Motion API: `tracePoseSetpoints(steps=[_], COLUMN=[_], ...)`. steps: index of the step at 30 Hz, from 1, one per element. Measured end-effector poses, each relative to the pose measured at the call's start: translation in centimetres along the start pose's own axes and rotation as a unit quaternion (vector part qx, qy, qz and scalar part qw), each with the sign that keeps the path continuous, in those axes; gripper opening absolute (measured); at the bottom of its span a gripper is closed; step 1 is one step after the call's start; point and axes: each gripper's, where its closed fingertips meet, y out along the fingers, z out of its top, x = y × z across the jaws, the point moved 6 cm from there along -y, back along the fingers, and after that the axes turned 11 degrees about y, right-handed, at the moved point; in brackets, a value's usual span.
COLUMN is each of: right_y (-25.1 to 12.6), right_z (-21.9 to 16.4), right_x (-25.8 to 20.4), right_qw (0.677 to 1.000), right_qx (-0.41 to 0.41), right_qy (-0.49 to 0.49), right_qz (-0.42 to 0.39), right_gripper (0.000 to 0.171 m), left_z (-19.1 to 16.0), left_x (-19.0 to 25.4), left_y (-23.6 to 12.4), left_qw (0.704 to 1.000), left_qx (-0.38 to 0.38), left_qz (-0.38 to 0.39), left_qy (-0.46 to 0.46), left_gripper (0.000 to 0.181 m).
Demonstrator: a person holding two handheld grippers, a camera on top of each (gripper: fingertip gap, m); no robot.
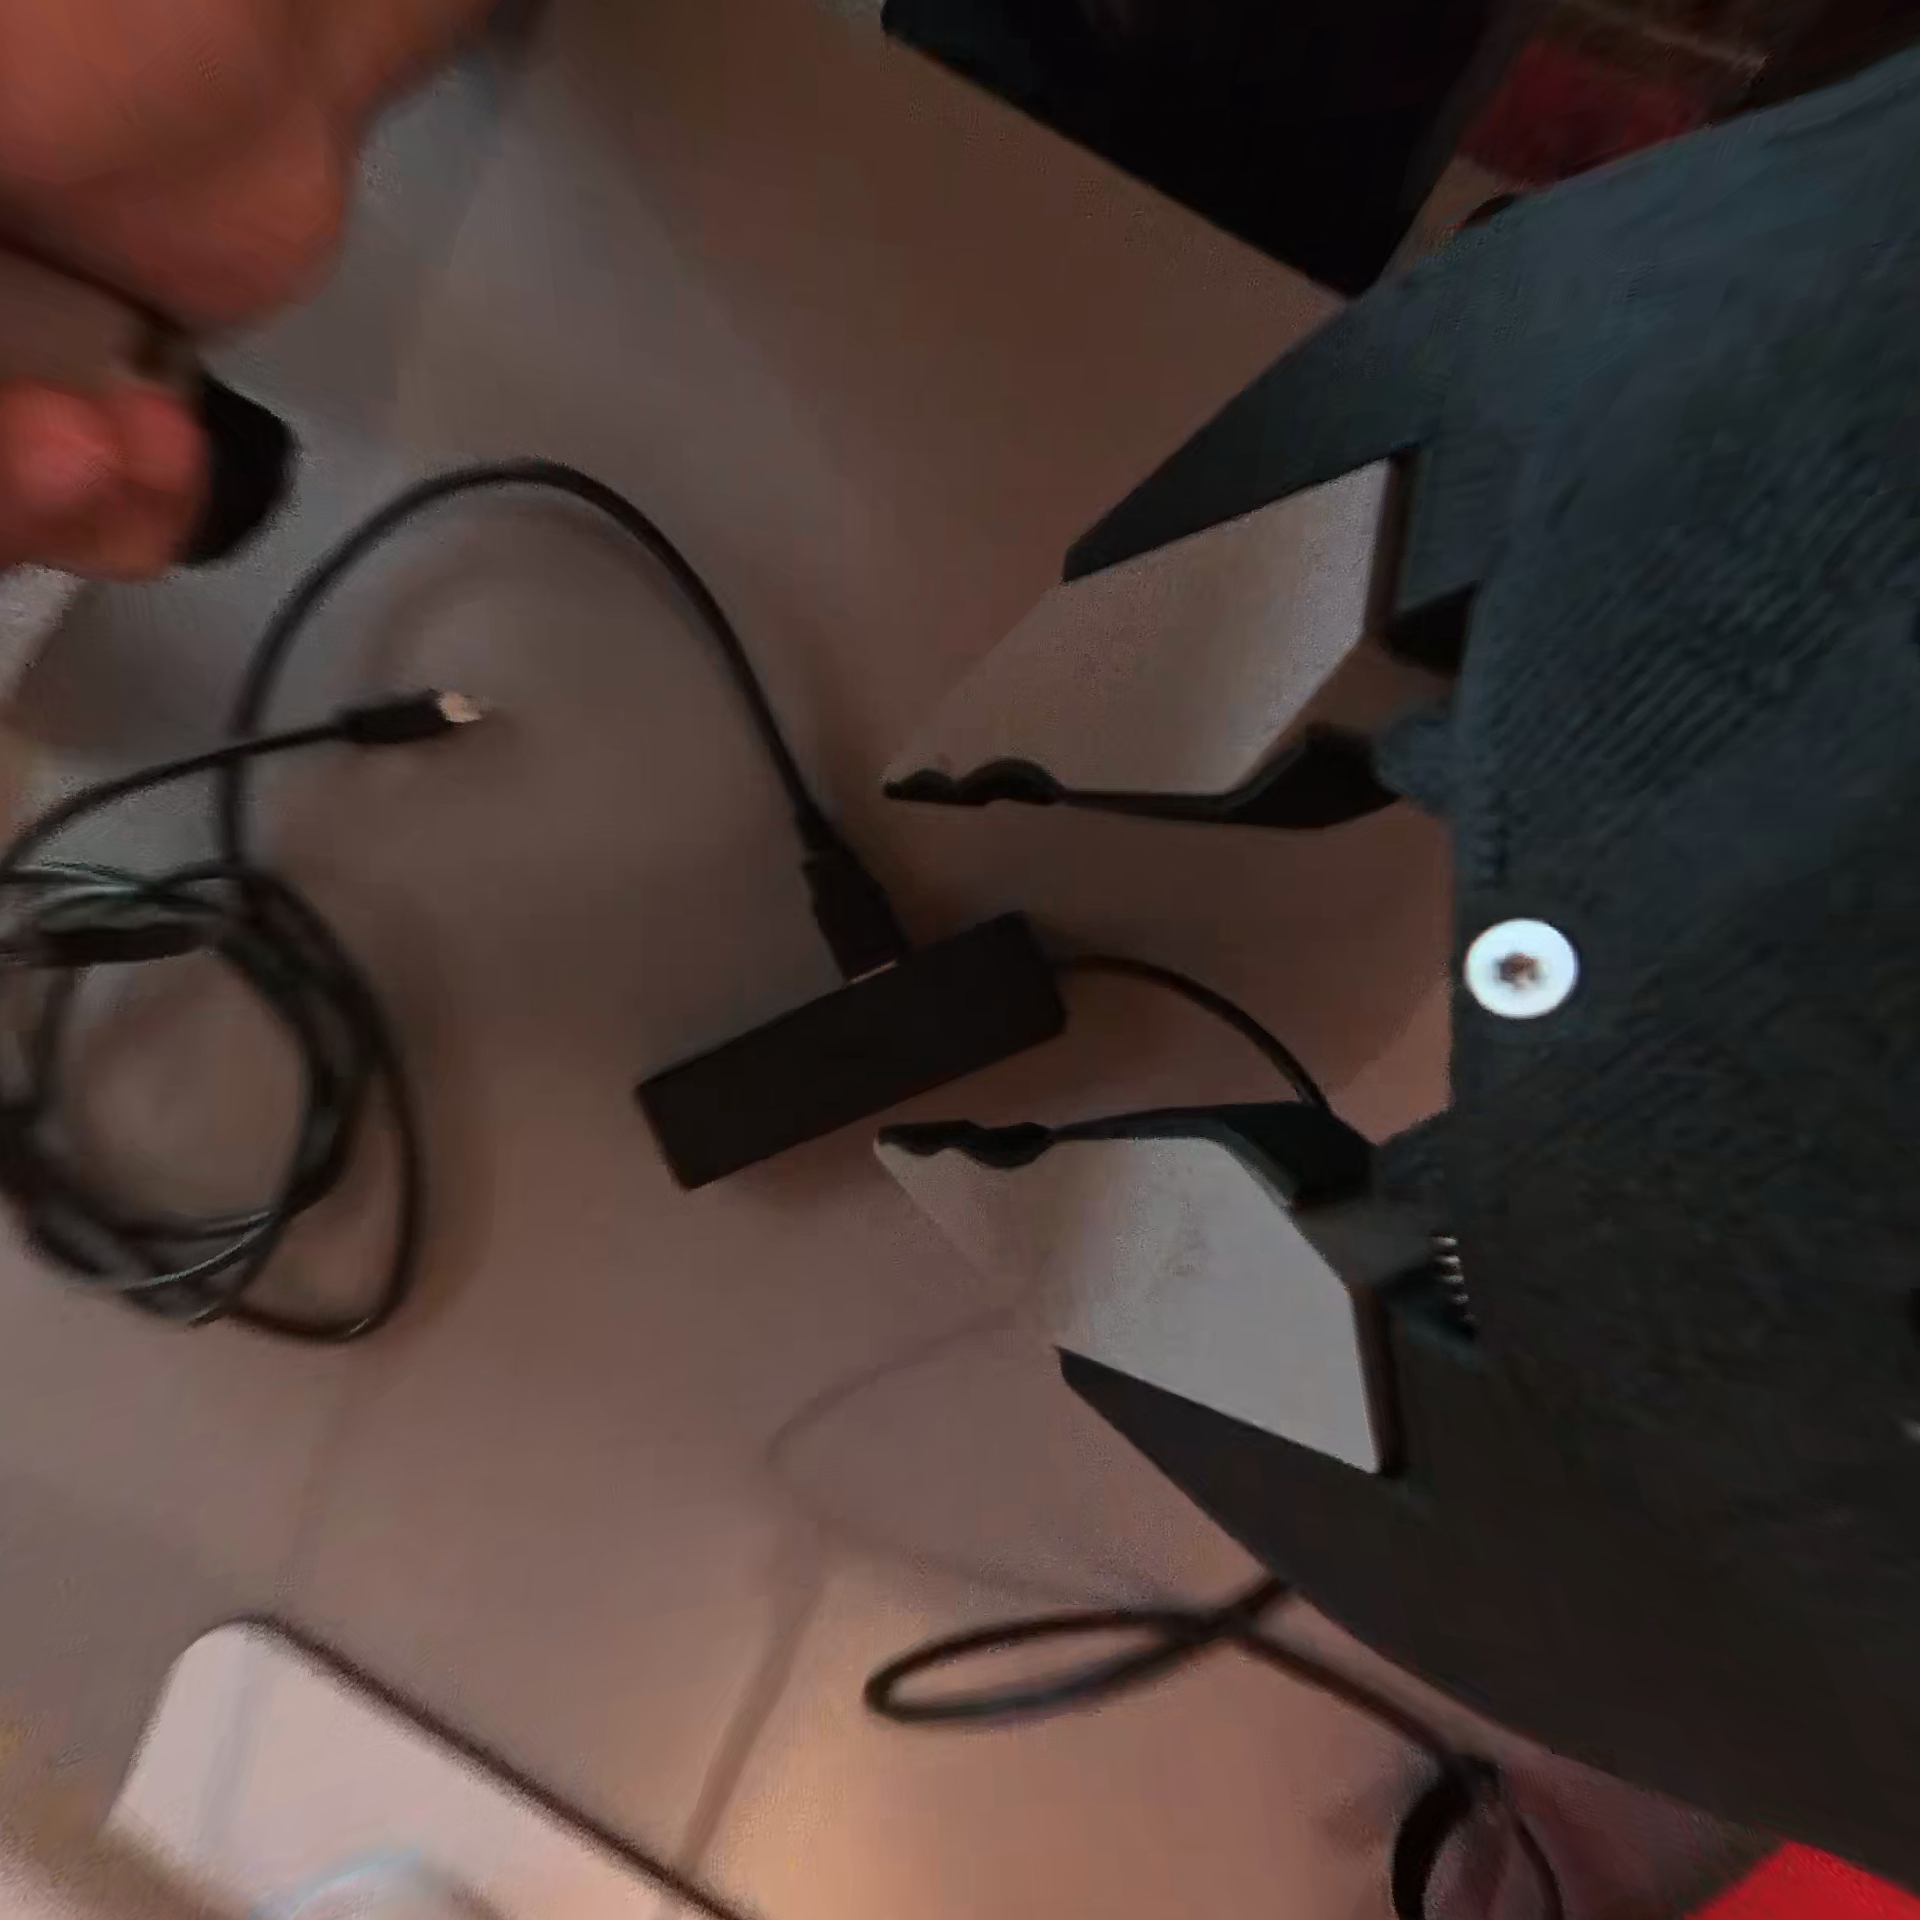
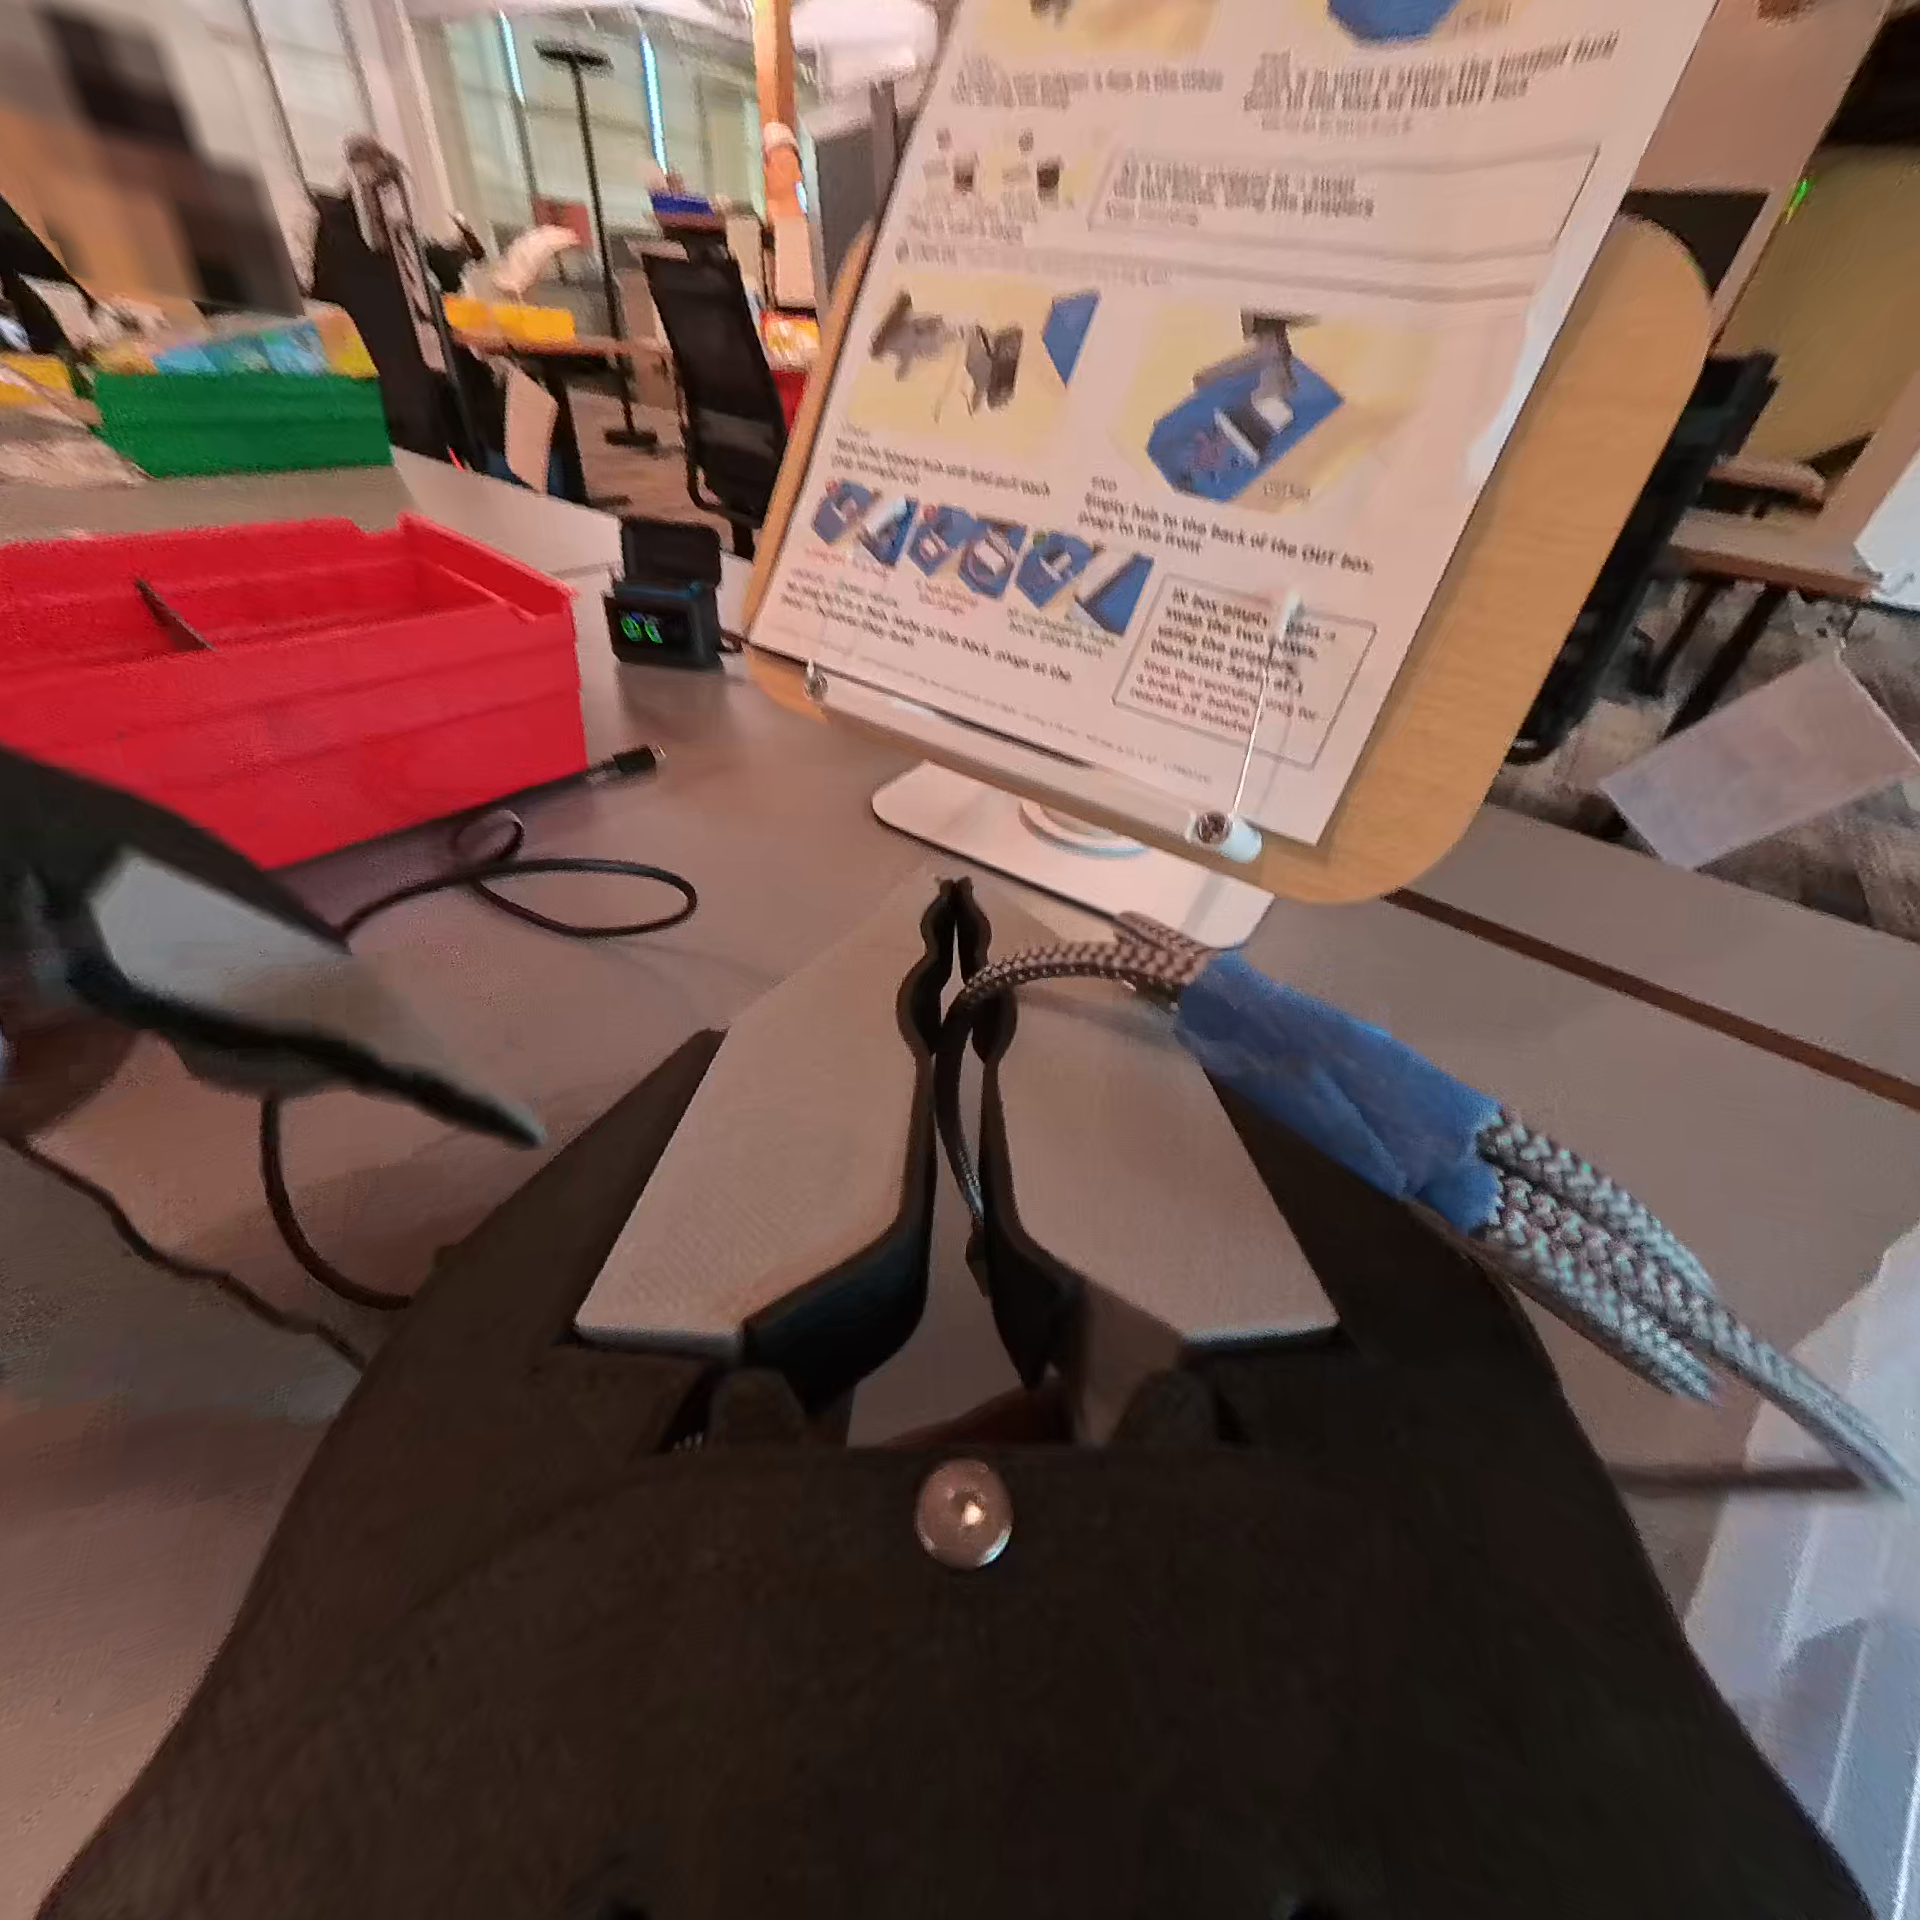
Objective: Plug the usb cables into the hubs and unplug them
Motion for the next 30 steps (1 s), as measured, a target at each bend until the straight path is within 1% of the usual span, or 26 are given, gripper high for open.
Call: tracePoseSetpoints(steps=[3,4,6,8,10,12,15,17,19,22,24,26,28,30], right_y=[0.4,0.5,0.9,1.3,1.7,1.9,2.5,2.8,3.1,3.2,3.2,3.2,3.1,2.9], right_z=[-0.6,-0.9,-1.4,-2.1,-2.6,-3.2,-4.7,-5.8,-6.5,-7.0,-7.0,-6.9,-6.6,-6.1], right_x=[0.3,0.4,0.5,0.3,-0.1,-0.4,-0.3,-0.5,-0.9,-2.2,-2.8,-3.2,-3.5,-3.6], right_qw=[1.000,0.999,0.999,0.997,0.994,0.991,0.984,0.975,0.968,0.961,0.960,0.957,0.946,0.927], right_qx=[-0.022,-0.029,-0.050,-0.076,-0.101,-0.121,-0.176,-0.216,-0.243,-0.259,-0.258,-0.256,-0.252,-0.246], right_qy=[-0.004,-0.003,0.002,0.012,0.024,0.031,0.026,0.029,0.031,0.023,0.022,0.046,0.106,0.177], right_qz=[-0.012,-0.014,-0.013,0.001,0.022,0.037,0.031,0.038,0.054,0.093,0.110,0.129,0.173,0.221], right_gripper=[0.000,0.000,0.002,0.012,0.022,0.023,0.037,0.051,0.065,0.077,0.079,0.079,0.081,0.078], left_z=[-1.4,-1.9,-2.3,-2.8,-3.1,-3.3,-3.4,-3.4,-2.9,-1.6,-0.9,-0.3,-0.1,0.0], left_x=[0.7,0.5,-0.6,-1.6,-1.8,-1.6,-1.9,-2.4,-3.2,-4.1,-4.6,-4.7,-4.3,-3.5], left_y=[2.4,3.0,3.3,3.3,3.1,3.0,2.8,2.4,1.3,-1.0,-2.3,-3.1,-3.7,-4.0], left_qw=[0.998,0.998,0.997,0.996,0.996,0.998,0.998,0.997,0.997,0.999,0.999,0.999,0.997,0.995], left_qx=[-0.040,-0.050,-0.044,-0.049,-0.049,-0.040,-0.052,-0.056,-0.042,0.003,0.028,0.047,0.059,0.073], left_qz=[-0.021,-0.013,0.032,0.058,0.060,0.044,0.025,0.043,0.052,0.035,0.019,0.017,0.018,0.027], left_qy=[-0.034,-0.039,-0.048,-0.055,-0.046,-0.016,0.003,0.025,0.022,0.000,-0.012,0.008,0.035,0.058], left_gripper=[0.066,0.064,0.061,0.057,0.050,0.043,0.033,0.033,0.033,0.033,0.032,0.032,0.032,0.032])
